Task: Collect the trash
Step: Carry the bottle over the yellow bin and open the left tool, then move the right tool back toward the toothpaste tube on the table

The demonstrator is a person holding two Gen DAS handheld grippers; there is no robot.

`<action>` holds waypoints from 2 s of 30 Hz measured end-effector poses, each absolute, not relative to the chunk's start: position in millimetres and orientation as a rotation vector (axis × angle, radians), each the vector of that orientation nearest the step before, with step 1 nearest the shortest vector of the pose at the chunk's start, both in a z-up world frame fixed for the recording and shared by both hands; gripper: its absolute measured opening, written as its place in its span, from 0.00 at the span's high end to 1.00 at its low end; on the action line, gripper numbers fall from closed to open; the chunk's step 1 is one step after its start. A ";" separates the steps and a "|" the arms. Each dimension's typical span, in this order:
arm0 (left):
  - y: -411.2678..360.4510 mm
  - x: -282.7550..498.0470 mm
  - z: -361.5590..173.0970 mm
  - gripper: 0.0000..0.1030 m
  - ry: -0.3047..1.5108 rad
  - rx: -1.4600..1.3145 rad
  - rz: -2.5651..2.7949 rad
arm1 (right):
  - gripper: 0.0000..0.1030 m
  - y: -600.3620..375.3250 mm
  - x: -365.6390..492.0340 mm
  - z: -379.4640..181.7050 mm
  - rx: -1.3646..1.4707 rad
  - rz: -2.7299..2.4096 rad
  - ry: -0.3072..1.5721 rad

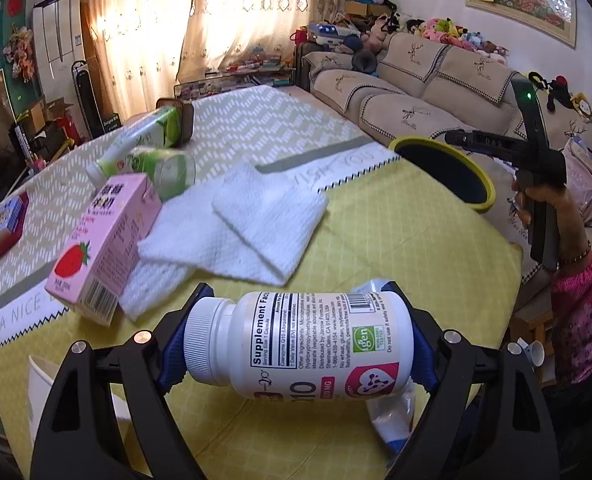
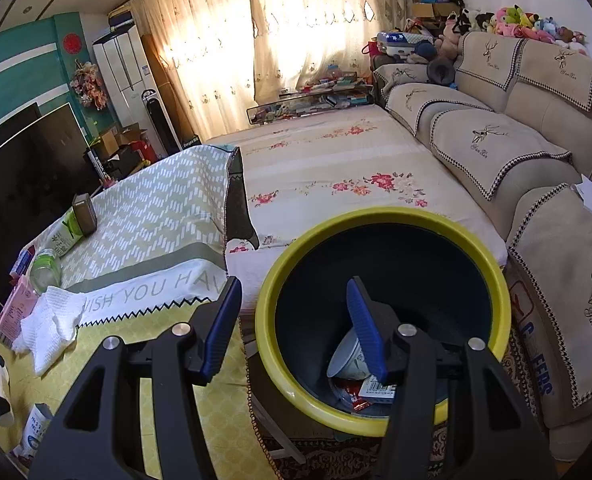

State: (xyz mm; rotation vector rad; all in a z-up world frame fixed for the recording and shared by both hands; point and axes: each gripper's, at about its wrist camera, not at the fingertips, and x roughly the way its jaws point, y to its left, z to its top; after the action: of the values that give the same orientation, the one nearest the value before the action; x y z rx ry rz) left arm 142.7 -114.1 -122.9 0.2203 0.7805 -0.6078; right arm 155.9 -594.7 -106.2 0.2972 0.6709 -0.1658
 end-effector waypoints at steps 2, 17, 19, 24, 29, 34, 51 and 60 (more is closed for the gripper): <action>-121.1 144.5 -115.6 0.19 0.764 0.216 -0.613 | 0.49 -595.9 152.5 -101.7 0.292 -0.173 0.658; -270.6 172.7 -68.7 0.19 0.703 0.297 -0.838 | 0.49 -670.3 97.2 -85.3 0.298 -0.360 0.572; -305.4 175.6 -63.8 0.19 0.700 0.336 -0.893 | 0.49 -682.0 90.3 -86.5 0.308 -0.385 0.564; -377.7 181.1 -61.4 0.19 0.696 0.403 -0.994 | 0.49 -713.1 71.4 -94.8 0.357 -0.436 0.555; -444.1 201.3 -75.3 0.19 0.748 0.431 -1.056 | 0.49 -731.2 58.8 -103.0 0.373 -0.469 0.558; -485.8 227.0 -93.9 0.18 0.802 0.432 -1.037 | 0.46 -744.2 50.1 -105.3 0.389 -0.494 0.551; -384.1 190.5 6.1 0.05 0.565 0.262 -0.883 | 0.45 -715.3 64.3 -102.5 0.358 -0.415 0.560; -237.2 148.4 29.0 0.05 0.498 0.126 -0.615 | 0.45 -642.3 93.4 -102.3 0.255 -0.232 0.618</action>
State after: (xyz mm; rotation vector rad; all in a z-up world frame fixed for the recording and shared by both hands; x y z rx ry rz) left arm 148.4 -237.2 29.0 0.1261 0.4983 -0.6148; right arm 93.4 -642.3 -102.3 0.2548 0.6175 -0.2323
